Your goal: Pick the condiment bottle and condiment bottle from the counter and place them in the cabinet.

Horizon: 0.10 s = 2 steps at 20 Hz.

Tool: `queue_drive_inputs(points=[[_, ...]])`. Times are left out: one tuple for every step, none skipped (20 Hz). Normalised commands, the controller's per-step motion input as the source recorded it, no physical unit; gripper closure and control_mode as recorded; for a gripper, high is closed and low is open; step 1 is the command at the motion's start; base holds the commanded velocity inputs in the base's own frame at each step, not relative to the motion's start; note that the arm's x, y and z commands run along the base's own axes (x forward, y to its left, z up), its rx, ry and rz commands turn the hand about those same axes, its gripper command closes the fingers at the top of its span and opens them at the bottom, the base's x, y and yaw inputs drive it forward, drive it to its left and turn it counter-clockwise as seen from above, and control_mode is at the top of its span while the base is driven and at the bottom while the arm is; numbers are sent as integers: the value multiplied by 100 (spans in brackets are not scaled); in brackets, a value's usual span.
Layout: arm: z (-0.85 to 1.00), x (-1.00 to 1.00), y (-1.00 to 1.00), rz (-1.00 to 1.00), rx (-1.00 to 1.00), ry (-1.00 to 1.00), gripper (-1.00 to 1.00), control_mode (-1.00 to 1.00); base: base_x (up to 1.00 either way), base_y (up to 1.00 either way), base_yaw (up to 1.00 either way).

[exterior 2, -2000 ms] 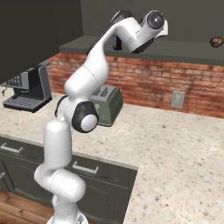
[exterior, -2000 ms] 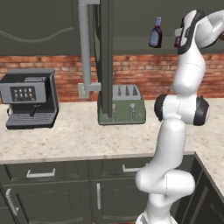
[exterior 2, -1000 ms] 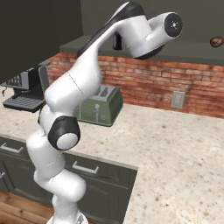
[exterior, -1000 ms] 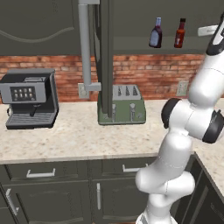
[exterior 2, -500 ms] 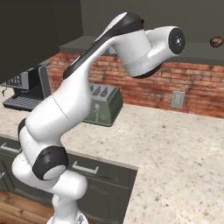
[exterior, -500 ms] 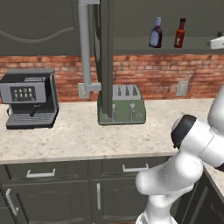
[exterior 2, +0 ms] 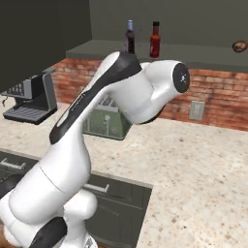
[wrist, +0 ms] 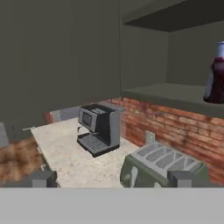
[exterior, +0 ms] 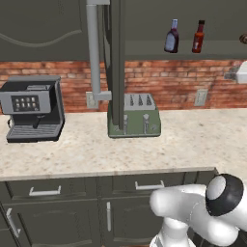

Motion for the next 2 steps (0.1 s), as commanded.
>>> queue_drive_inputs(points=[[-60,-86,70,7,-5,0,-100,-100,0,0,0],[-61,-84,71,5,-6,0,-100,-100,0,0,0]])
